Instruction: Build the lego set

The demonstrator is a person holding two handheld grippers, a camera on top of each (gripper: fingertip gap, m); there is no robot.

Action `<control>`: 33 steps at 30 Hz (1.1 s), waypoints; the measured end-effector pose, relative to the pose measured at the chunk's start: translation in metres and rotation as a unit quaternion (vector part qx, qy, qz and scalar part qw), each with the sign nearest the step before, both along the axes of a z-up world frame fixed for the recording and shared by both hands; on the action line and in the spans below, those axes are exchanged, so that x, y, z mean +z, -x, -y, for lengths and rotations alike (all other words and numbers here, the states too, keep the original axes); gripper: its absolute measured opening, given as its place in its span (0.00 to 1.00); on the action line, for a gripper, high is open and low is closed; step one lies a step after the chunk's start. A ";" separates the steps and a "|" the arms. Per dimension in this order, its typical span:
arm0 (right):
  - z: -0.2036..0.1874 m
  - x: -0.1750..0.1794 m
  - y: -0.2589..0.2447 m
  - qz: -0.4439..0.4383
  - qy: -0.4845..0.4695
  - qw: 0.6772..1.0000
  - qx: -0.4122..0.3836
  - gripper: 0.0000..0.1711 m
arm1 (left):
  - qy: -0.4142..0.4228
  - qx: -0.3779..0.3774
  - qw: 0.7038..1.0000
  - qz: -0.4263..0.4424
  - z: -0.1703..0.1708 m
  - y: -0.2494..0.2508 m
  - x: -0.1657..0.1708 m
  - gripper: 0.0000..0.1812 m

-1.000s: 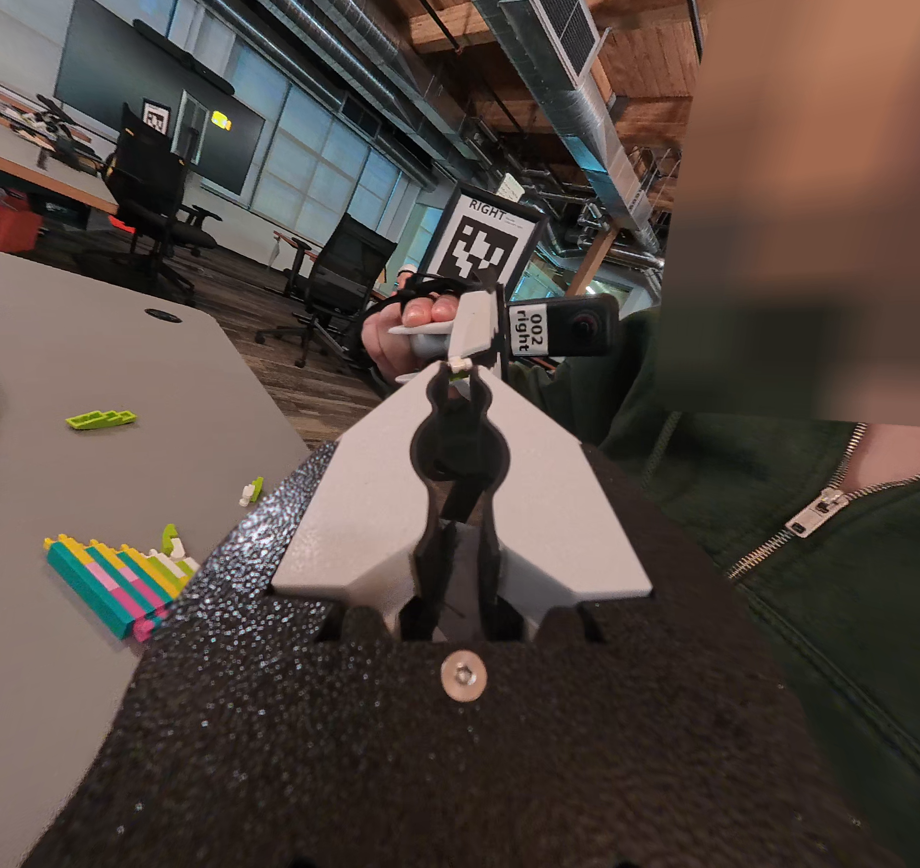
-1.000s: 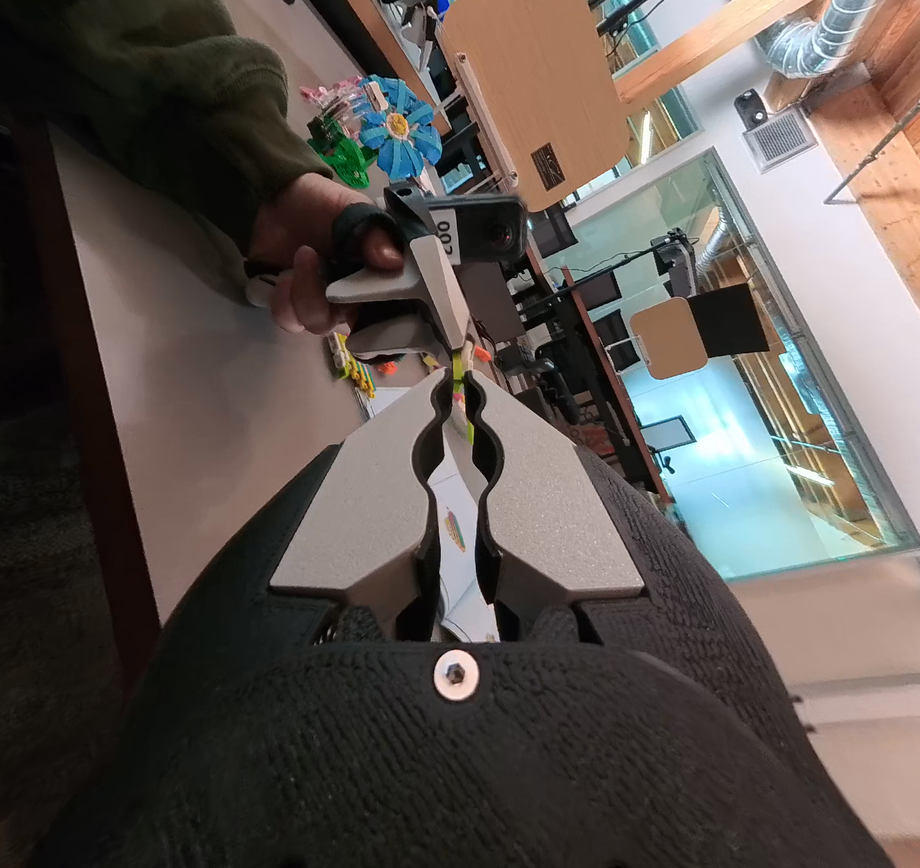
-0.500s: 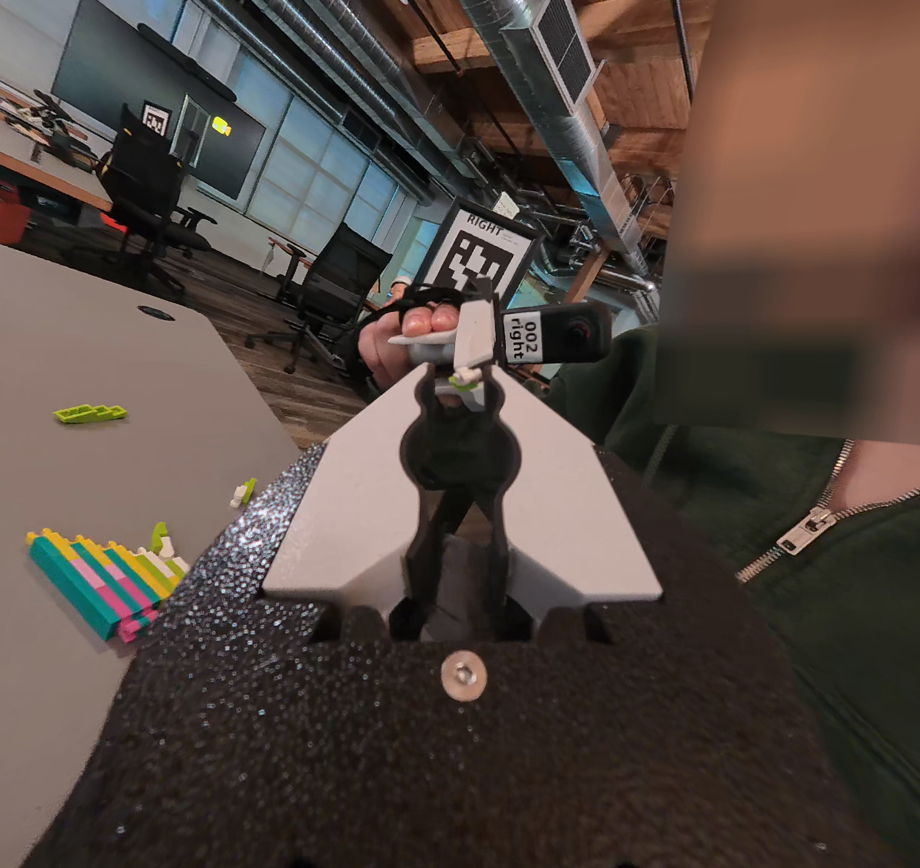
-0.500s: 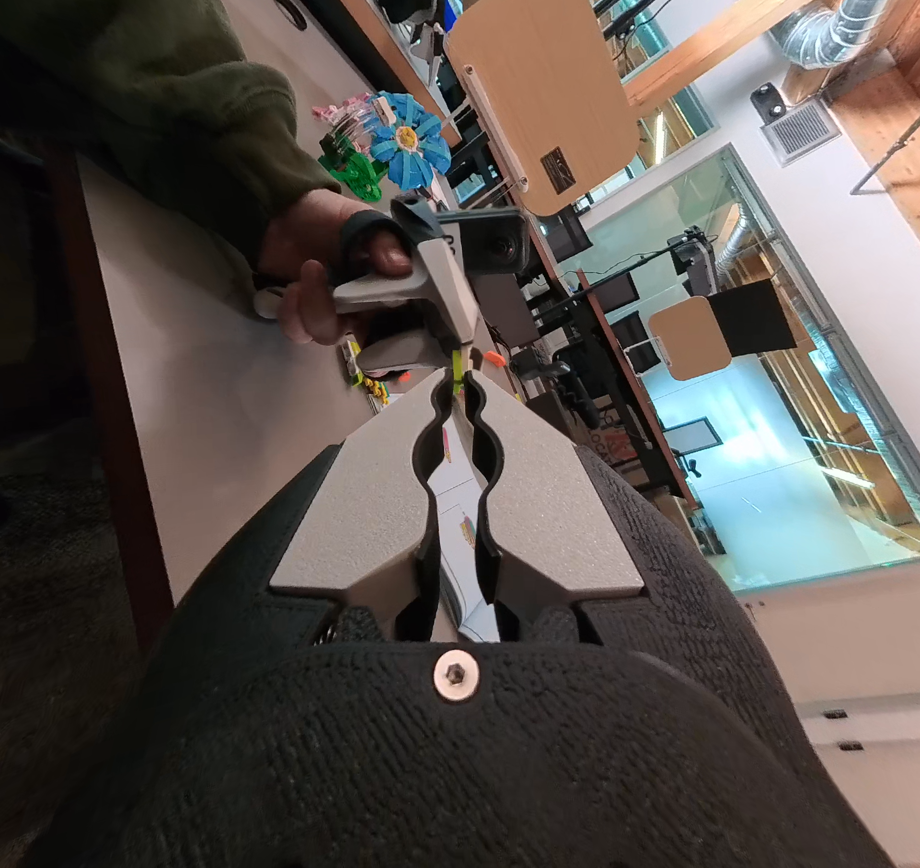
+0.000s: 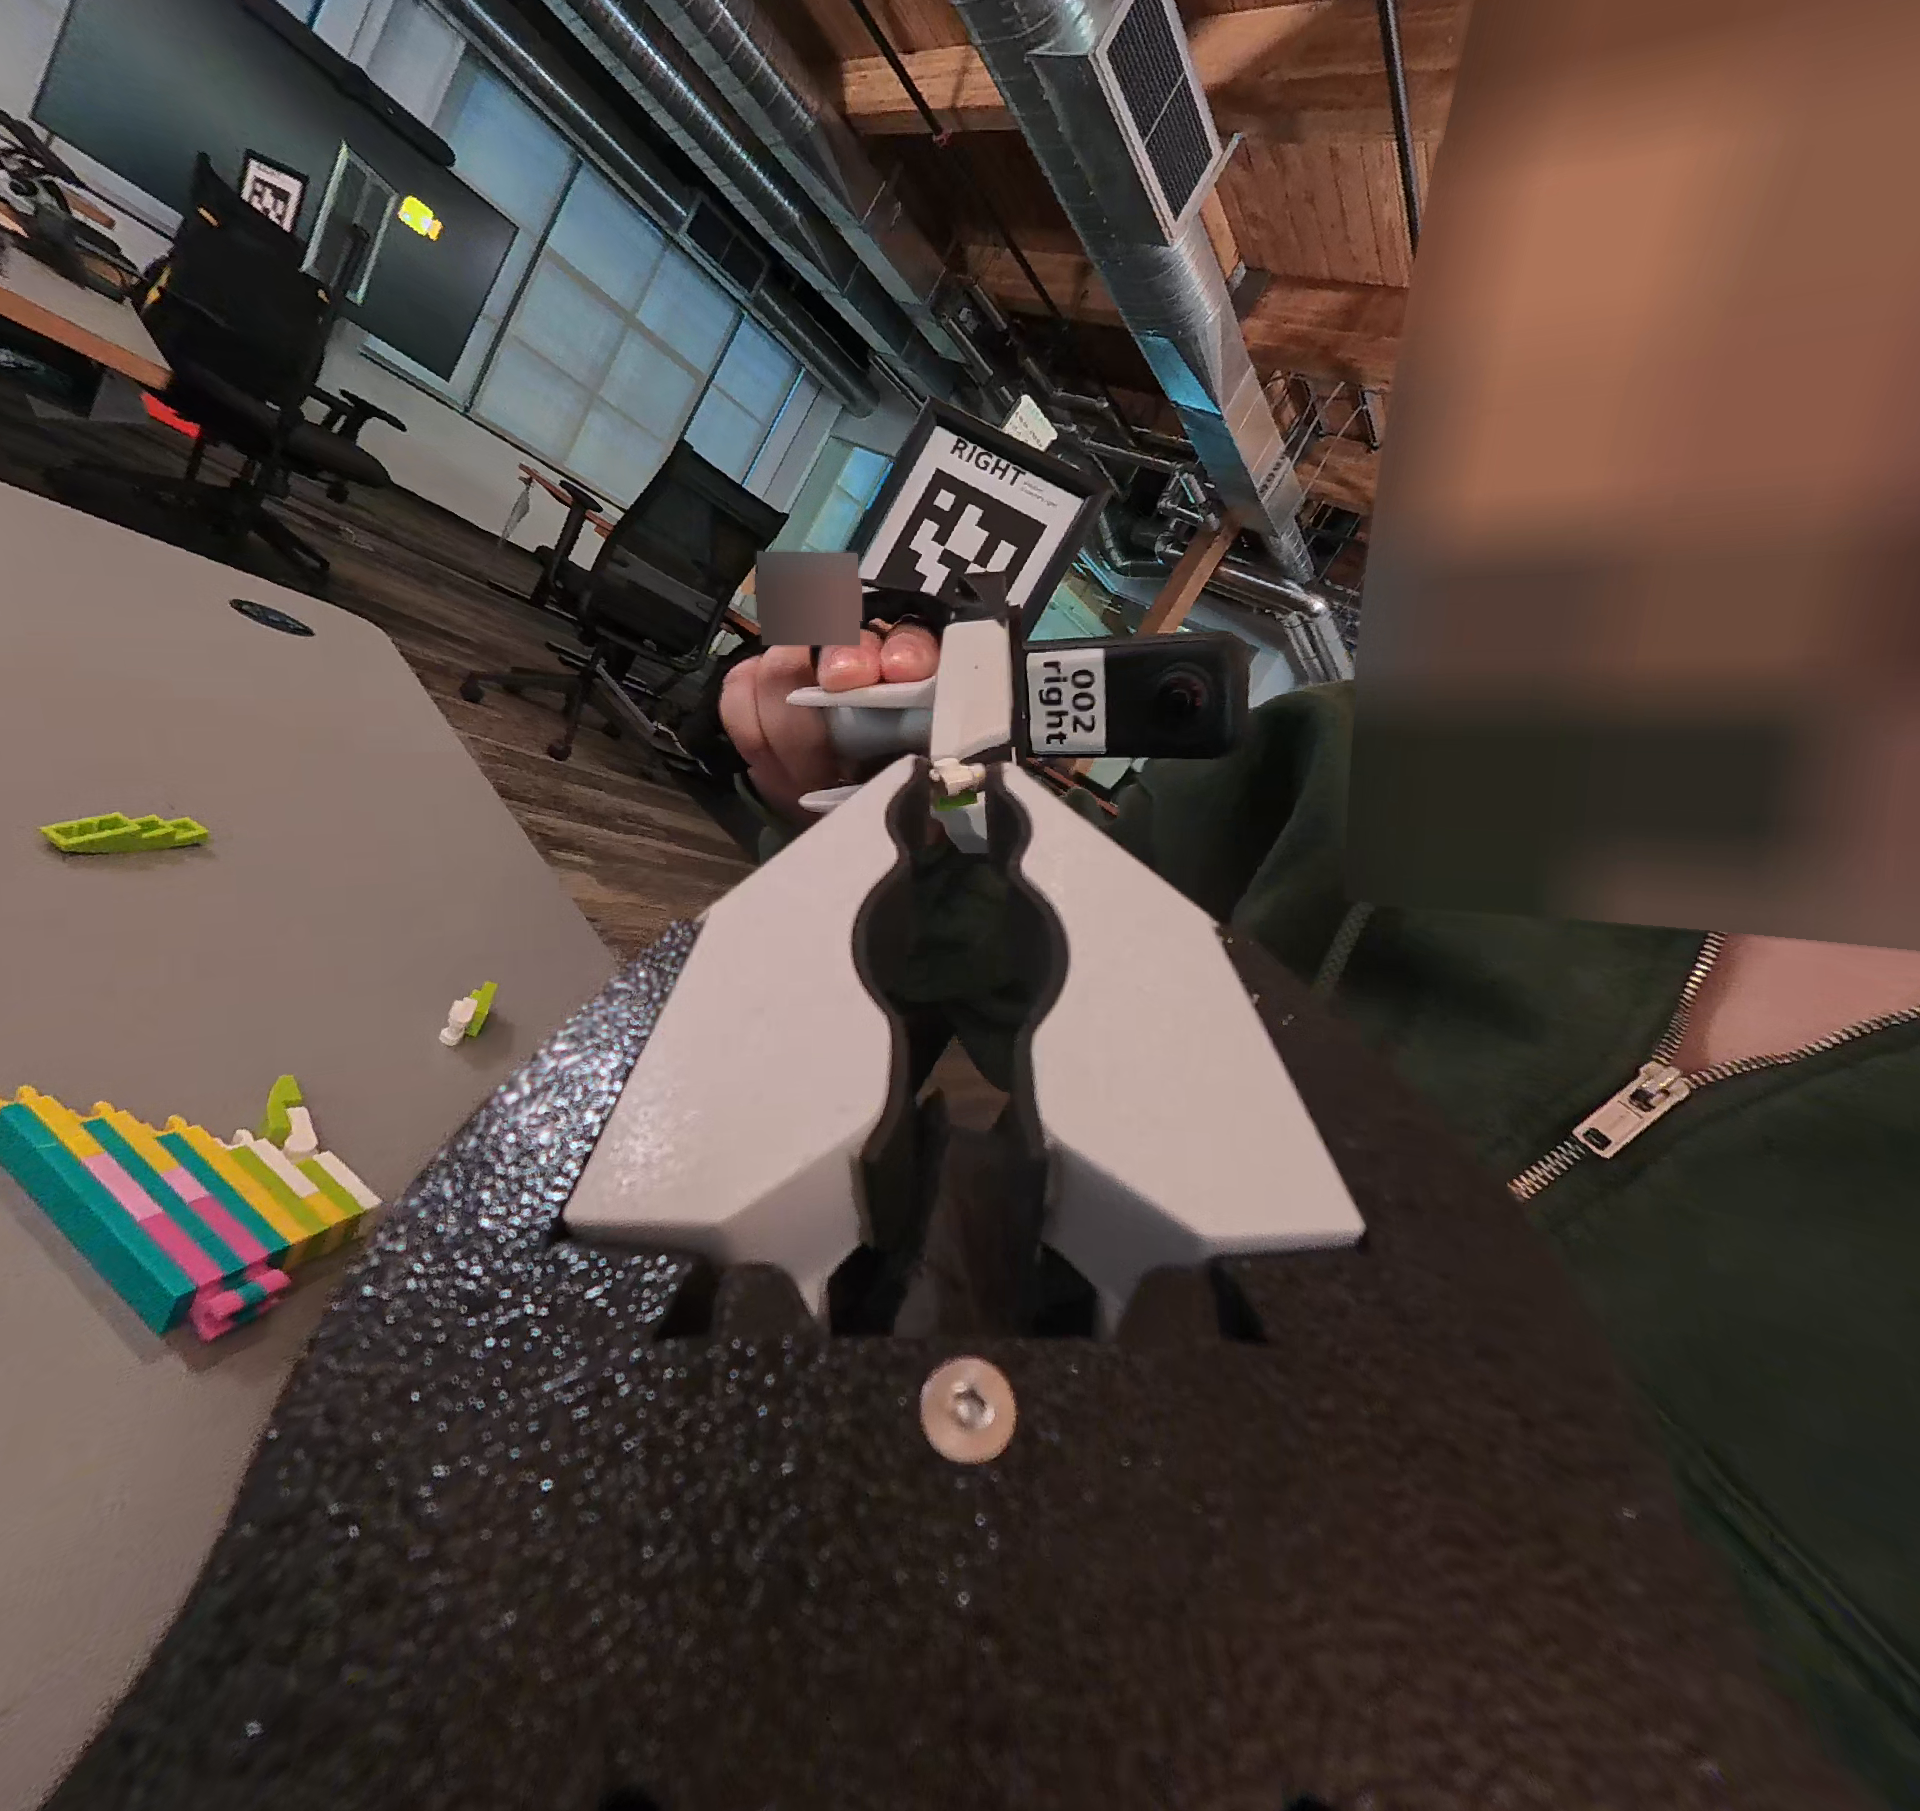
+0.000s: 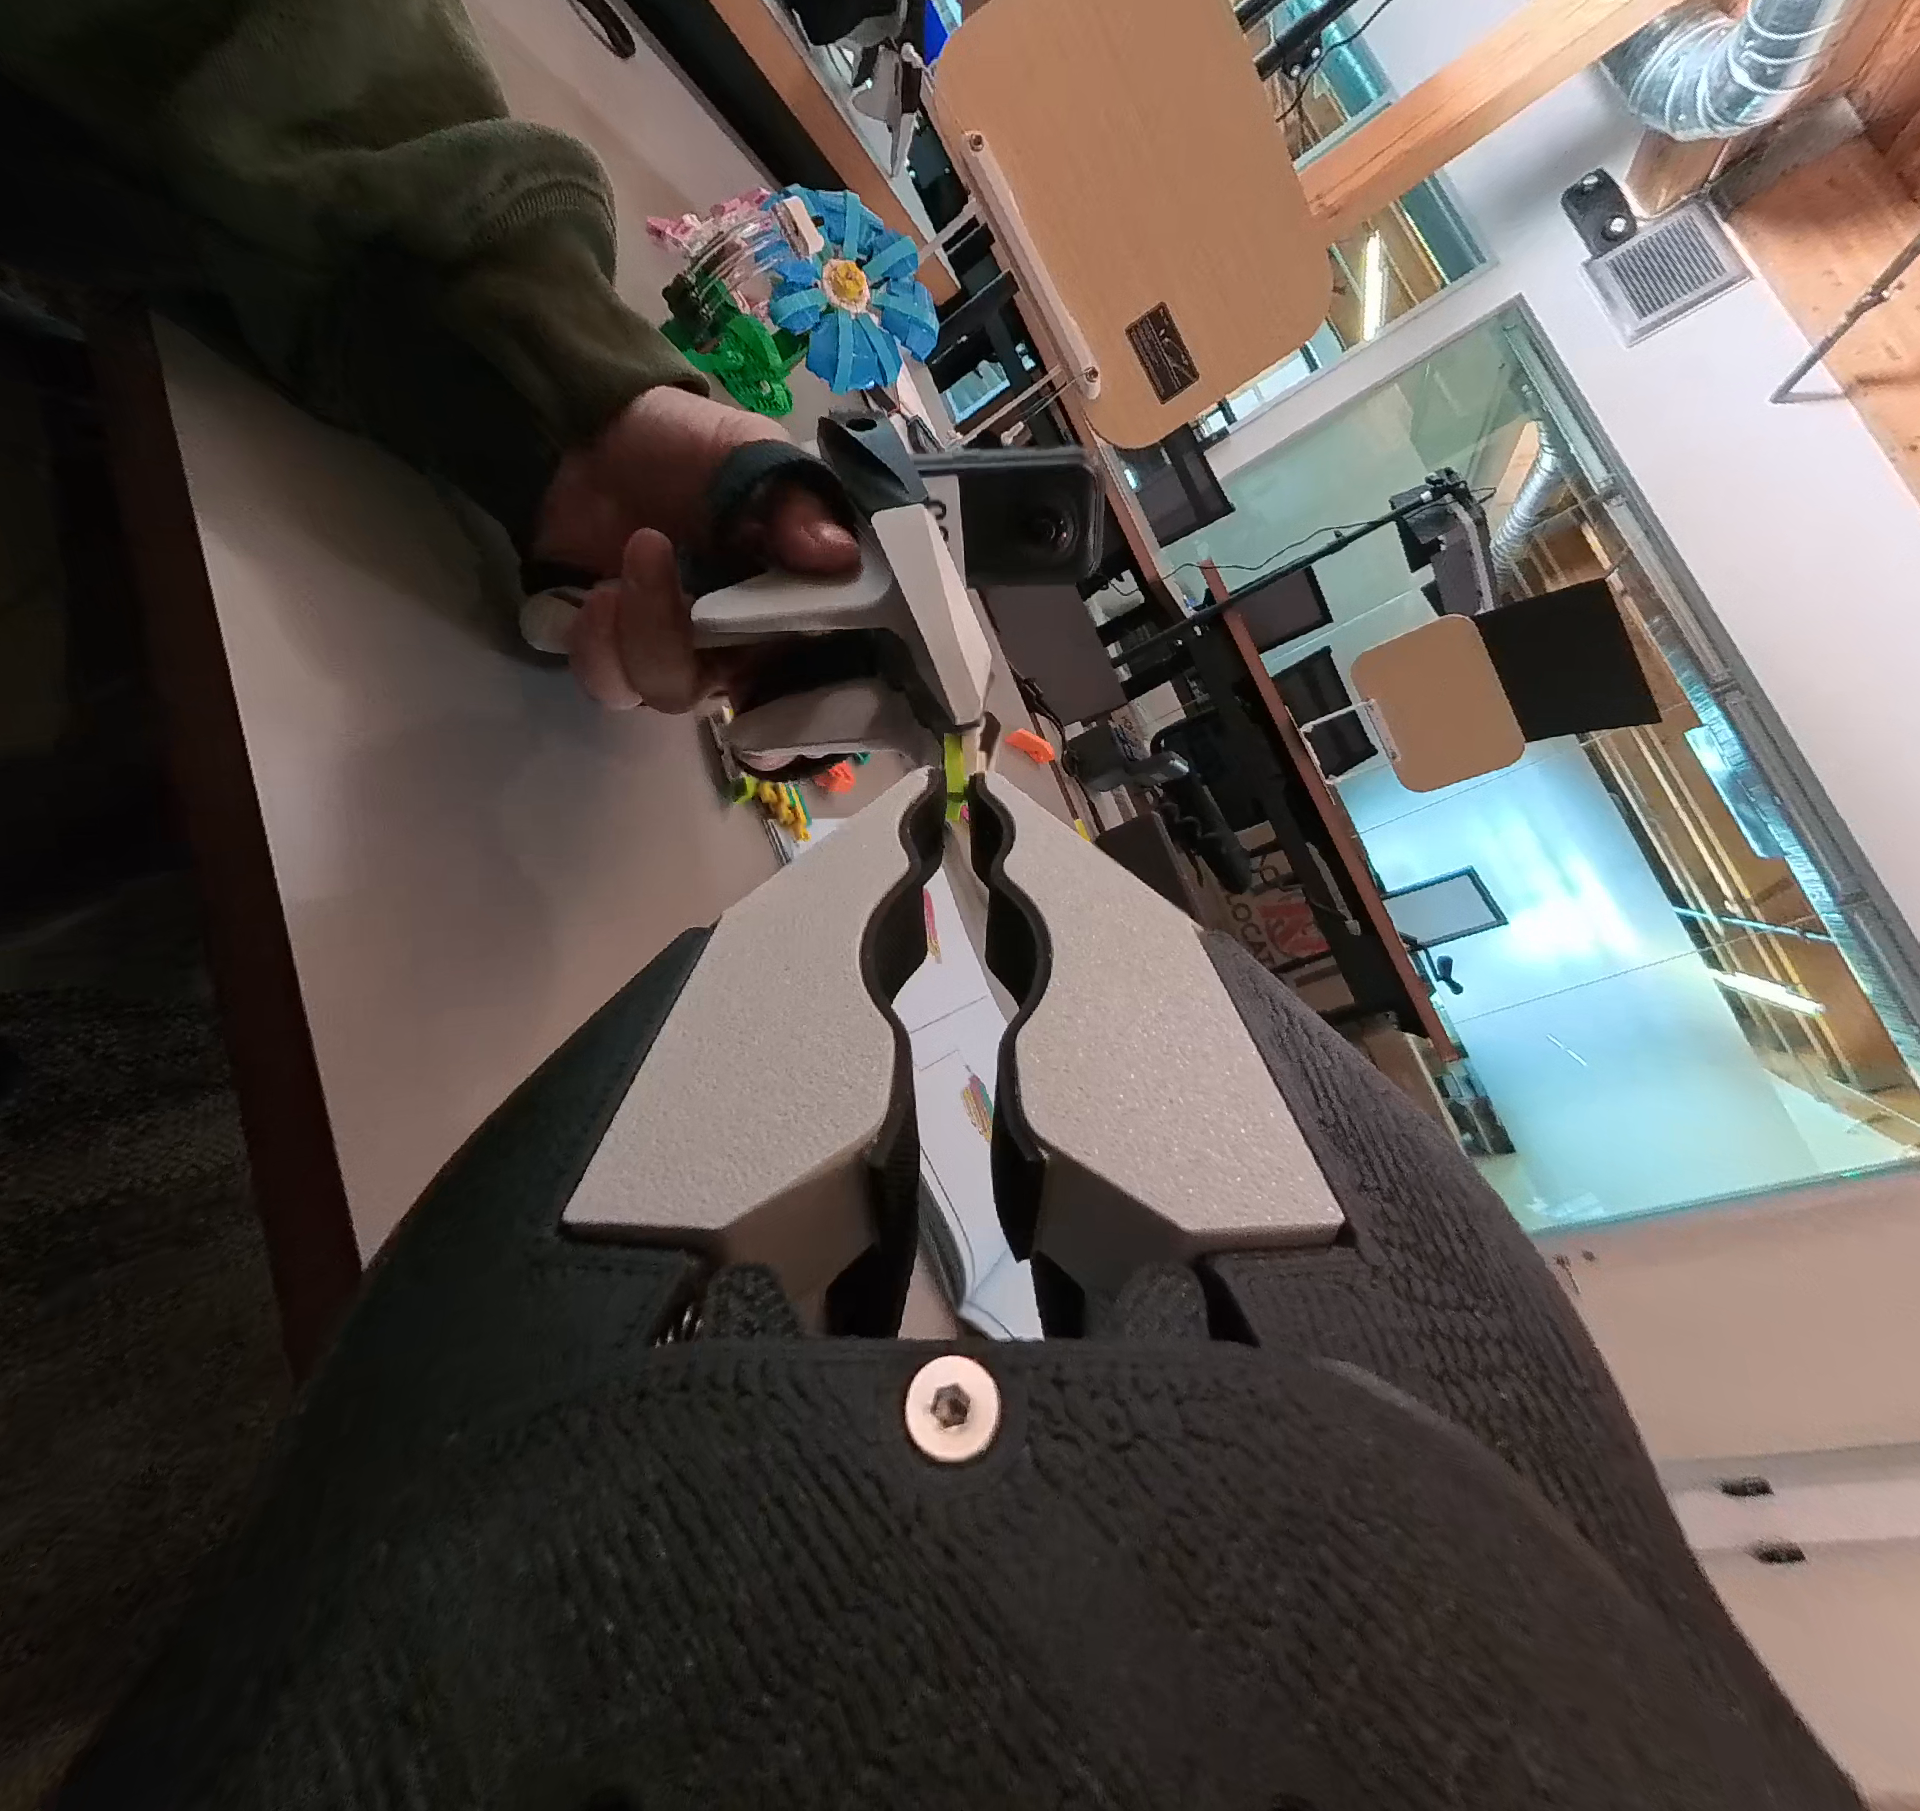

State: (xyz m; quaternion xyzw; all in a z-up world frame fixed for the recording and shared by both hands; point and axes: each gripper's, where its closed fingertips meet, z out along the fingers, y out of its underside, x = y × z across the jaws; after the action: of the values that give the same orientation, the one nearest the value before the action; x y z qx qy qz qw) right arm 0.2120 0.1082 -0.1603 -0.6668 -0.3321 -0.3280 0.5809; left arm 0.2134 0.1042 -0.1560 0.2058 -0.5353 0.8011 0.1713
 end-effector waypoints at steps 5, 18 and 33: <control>0.001 0.003 0.005 -0.012 -0.007 1.000 0.017 0.02 | 0.011 -0.022 1.000 -0.006 0.001 0.005 0.002 0.05; 0.002 0.006 0.011 -0.029 -0.014 0.999 0.038 0.02 | 0.038 -0.062 0.997 -0.030 0.001 0.010 0.004 0.04; 0.000 -0.001 0.003 0.037 -0.005 0.999 -0.001 0.01 | -0.015 -0.011 1.000 0.018 0.001 0.005 -0.003 0.06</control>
State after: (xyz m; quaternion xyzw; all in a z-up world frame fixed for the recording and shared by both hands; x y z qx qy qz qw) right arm 0.2088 0.1084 -0.1613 -0.6515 -0.3514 -0.3548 0.5711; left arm 0.2087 0.1034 -0.1586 0.1876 -0.5525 0.7947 0.1673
